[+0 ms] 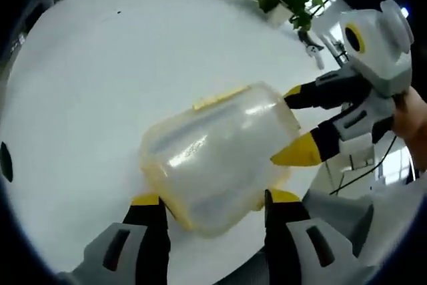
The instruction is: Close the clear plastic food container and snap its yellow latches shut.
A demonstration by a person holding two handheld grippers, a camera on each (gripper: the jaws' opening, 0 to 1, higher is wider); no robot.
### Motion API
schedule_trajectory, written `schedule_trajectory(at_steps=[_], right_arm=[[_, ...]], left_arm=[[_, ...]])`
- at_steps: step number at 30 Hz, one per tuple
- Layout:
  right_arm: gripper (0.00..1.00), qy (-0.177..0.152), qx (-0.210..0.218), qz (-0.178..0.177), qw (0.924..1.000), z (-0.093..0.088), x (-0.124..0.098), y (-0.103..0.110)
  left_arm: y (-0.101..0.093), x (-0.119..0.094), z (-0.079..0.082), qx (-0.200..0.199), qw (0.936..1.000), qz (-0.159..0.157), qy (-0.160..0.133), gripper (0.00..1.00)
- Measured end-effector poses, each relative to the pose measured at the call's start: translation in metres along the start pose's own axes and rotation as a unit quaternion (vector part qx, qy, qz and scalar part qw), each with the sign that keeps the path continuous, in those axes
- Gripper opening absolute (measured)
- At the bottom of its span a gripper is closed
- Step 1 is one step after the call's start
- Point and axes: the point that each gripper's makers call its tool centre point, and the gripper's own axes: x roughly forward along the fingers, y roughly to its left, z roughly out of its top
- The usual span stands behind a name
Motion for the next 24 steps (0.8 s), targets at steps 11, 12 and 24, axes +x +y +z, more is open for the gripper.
schedule_trajectory(at_steps=[11,12,24], right_arm=[[0.54,-0.019,-0.002,0.007,0.9998,0.0,-0.003,-0.004],[0.55,-0.02,-0.001,0.008,0.9998,0.0,-0.003,-0.006],[0.57,-0.039,-0.053,0.022,0.9976,-0.007,-0.02,-0.006]], left_arm=[[-0.001,0.001,0.002,0.001,0.9993,-0.021,-0.031,0.58],[-0.001,0.001,0.002,0.001,0.9992,-0.022,-0.033,0.58],[0.005,-0.012,-0.01,0.045,0.9979,-0.03,-0.036,0.58]])
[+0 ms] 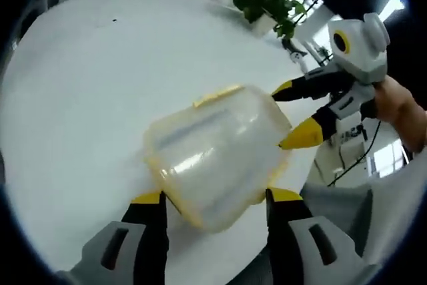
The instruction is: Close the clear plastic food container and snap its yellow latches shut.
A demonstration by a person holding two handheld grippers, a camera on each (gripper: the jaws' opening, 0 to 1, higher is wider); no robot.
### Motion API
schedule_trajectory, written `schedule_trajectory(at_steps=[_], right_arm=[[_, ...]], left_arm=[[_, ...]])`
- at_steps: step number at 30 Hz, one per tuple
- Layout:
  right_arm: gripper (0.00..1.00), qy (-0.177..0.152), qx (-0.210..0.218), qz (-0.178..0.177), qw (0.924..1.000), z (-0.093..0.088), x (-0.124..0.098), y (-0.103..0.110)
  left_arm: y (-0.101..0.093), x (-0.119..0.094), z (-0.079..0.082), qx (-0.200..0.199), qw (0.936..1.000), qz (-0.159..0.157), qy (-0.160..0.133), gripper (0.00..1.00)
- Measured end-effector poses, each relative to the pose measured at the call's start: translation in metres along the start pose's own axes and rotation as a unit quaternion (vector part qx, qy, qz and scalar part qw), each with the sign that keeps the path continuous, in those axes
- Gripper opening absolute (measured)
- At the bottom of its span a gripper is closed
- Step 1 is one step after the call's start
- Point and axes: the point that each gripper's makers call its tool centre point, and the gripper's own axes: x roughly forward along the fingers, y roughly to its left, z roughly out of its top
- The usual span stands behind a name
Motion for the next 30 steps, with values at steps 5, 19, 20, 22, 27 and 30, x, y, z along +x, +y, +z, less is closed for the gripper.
schedule_trajectory(at_steps=[5,19,20,22,27,30], right_arm=[[0.53,-0.025,-0.105,0.017,0.994,0.007,-0.017,0.001],[0.29,-0.084,-0.314,0.082,0.9421,0.034,-0.042,0.024],[0.3,-0.084,-0.34,0.086,0.9327,0.036,-0.042,0.028],[0.25,-0.091,-0.358,0.096,0.9243,0.04,-0.042,0.037],[0.14,-0.087,-0.375,0.116,0.9158,0.045,-0.032,0.053],[0.06,-0.058,-0.405,0.121,0.9047,0.041,-0.021,0.057]], left_arm=[[-0.003,-0.017,0.01,0.045,0.9985,-0.005,-0.032,0.57],[-0.025,-0.044,0.031,0.337,0.9405,-0.007,-0.043,0.18],[-0.026,-0.043,0.03,0.349,0.9362,-0.01,-0.038,0.15],[-0.031,-0.038,0.031,0.37,0.9282,-0.014,-0.037,0.17],[-0.044,-0.026,0.042,0.4,0.9148,-0.022,-0.05,0.11],[-0.051,-0.016,0.043,0.41,0.9104,-0.029,-0.046,0.09]])
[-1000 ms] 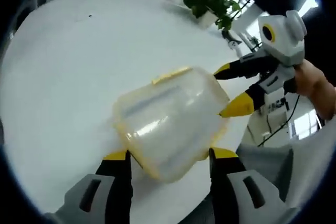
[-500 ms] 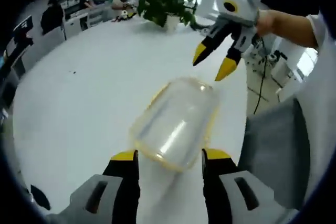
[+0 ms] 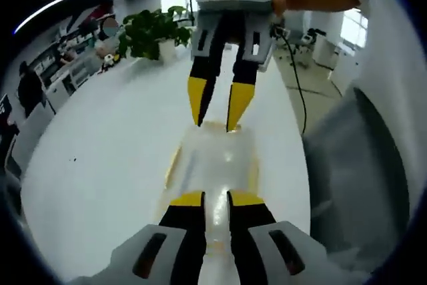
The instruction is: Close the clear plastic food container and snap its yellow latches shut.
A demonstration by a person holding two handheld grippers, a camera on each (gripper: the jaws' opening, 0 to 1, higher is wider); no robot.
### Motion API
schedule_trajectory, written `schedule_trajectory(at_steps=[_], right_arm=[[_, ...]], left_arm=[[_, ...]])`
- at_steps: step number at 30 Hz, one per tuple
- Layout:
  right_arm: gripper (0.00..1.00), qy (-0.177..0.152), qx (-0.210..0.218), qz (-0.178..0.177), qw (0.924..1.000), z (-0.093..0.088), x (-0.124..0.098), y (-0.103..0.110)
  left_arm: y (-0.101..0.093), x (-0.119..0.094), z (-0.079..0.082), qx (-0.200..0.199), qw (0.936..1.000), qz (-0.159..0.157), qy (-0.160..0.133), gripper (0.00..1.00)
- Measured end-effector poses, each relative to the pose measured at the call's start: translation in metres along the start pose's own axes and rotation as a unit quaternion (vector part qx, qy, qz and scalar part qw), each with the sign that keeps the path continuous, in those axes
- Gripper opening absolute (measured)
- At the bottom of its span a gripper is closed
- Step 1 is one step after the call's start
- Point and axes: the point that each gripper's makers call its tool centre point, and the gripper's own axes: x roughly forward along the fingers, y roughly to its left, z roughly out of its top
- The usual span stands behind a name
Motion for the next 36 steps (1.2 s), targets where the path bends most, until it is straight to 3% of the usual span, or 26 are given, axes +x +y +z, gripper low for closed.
schedule_trajectory(at_steps=[2,5,12,13,14,15,17,18,19,22,24,26,29,31,33,35,36], right_arm=[[0.0,0.001,-0.006,0.001,1.0,0.002,0.009,-0.003],[0.01,0.016,-0.003,-0.009,0.9998,-0.002,0.02,-0.013],[0.02,0.019,0.006,-0.01,0.9997,-0.003,0.031,-0.024],[0.02,0.02,0.012,-0.008,0.9997,-0.004,0.032,-0.025],[0.02,0.021,0.016,-0.007,0.9996,-0.005,0.033,-0.026],[0.04,0.025,0.02,-0.009,0.9995,-0.007,0.035,-0.028],[0.2,0.03,0.019,-0.023,0.9991,-0.009,0.036,-0.035],[0.3,0.031,0.012,-0.051,0.9981,-0.01,0.035,-0.047],[0.38,0.032,0.016,-0.045,0.9983,-0.011,0.036,-0.045],[0.31,0.026,0.021,-0.027,0.9991,-0.009,0.032,-0.043],[0.34,0.026,0.011,-0.009,0.9996,-0.007,0.032,-0.04],[0.38,0.043,0.004,0.018,0.9989,-0.011,0.034,-0.034],[0.45,0.069,-0.028,0.023,0.9969,-0.017,0.04,-0.035],[0.47,0.093,-0.029,0.046,0.9942,-0.023,0.044,-0.031],[0.48,0.104,-0.035,0.052,0.9926,-0.027,0.046,-0.032],[0.44,0.109,-0.004,0.081,0.9907,-0.026,0.047,-0.026],[0.43,0.11,-0.025,0.088,0.9896,-0.025,0.048,-0.027]], left_arm=[[-0.003,0.007,-0.001,0.031,0.9995,-0.002,0.01,0.09],[-0.011,0.016,-0.002,0.033,0.9993,-0.012,0.01,0.09],[-0.016,0.027,-0.01,0.033,0.9992,-0.002,0.023,0.15],[-0.016,0.028,-0.004,0.021,0.9998,-0.001,0.002,0.14],[-0.016,0.027,-0.007,0.018,0.9998,-0.004,0.012,0.14],[-0.018,0.027,-0.006,0.017,0.9998,-0.007,0.008,0.14],[-0.019,0.027,-0.007,0.019,0.9998,-0.006,0.003,0.14],[-0.018,0.027,-0.008,0.015,0.9999,-0.003,0.005,0.14],[-0.018,0.026,-0.008,0.012,0.9999,-0.002,0.004,0.15],[-0.017,0.024,-0.011,0.029,0.9995,0.001,0.008,0.2],[-0.018,0.023,-0.013,0.023,0.9996,0.002,0.015,0.22],[-0.018,0.022,-0.013,0.023,0.9996,0.008,0.014,0.24],[-0.02,0.023,-0.013,0.023,0.9996,0.006,0.013,0.26],[-0.021,0.024,-0.013,0.025,0.9996,0.008,0.014,0.31],[-0.023,0.024,-0.014,0.039,0.9991,0.009,0.016,0.32],[-0.023,0.023,-0.015,0.039,0.999,0.012,0.017,0.33],[-0.023,0.024,-0.015,0.04,0.999,0.012,0.018,0.32]])
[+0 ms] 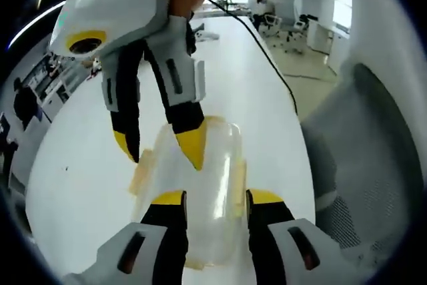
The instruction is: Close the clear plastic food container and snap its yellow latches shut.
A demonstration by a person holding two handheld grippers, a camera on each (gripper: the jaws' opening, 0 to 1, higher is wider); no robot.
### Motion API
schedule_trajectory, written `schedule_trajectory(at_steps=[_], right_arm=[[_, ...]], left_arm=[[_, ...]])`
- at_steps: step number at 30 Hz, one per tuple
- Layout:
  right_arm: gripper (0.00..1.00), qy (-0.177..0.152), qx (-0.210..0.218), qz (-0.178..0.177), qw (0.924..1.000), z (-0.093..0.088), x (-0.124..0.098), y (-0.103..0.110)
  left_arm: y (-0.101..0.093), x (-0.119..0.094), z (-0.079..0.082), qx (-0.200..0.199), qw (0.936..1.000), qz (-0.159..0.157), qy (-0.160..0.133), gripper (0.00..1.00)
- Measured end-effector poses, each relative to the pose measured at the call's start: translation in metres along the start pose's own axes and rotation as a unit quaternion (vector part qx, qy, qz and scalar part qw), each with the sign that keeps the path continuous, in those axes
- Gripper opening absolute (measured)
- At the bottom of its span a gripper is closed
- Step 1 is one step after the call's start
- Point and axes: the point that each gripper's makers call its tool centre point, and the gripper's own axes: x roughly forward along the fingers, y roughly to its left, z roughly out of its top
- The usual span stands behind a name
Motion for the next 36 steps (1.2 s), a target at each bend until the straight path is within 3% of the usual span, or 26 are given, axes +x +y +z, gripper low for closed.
schedule_trajectory(at_steps=[5,12,14,17,29,33,34,35,36], right_arm=[[0.46,0.028,-0.008,0.019,0.9994,0.001,0.002,-0.002],[0.46,0.042,-0.014,0.035,0.9984,0.003,0.005,-0.001],[0.46,0.048,-0.011,0.04,0.998,0.002,0.006,-0.002],[0.46,0.054,-0.012,0.047,0.9974,0.001,0.007,-0.001],[0.44,0.082,-0.012,0.065,0.9945,0.0,0.01,0.002],[0.43,0.106,0.002,0.083,0.9909,-0.001,0.012,0.003],[0.42,0.121,0.036,0.095,0.9875,-0.007,0.013,0.007],[0.42,0.102,0.056,0.098,0.9884,0.001,0.017,0.01],[0.42,0.115,0.014,0.103,0.9879,-0.003,0.015,0.005]], left_arm=[[-0.001,0.003,0.0,0.019,0.9998,0.008,0.005,0.37],[0.004,0.009,0.0,0.042,0.9987,0.026,0.013,0.4],[0.004,0.01,-0.002,0.067,0.9969,0.033,0.025,0.41],[0.004,0.011,0.0,0.044,0.9976,0.044,0.033,0.41],[0.005,0.016,-0.003,0.07,0.9918,0.078,0.073,0.41],[0.009,0.018,-0.003,0.079,0.9896,0.094,0.075,0.41],[0.009,0.027,-0.003,0.101,0.9876,0.089,0.081,0.42],[0.019,0.021,-0.005,0.075,0.9848,0.13,0.087,0.43],[0.013,0.025,-0.005,0.087,0.986,0.11,0.09,0.43]])
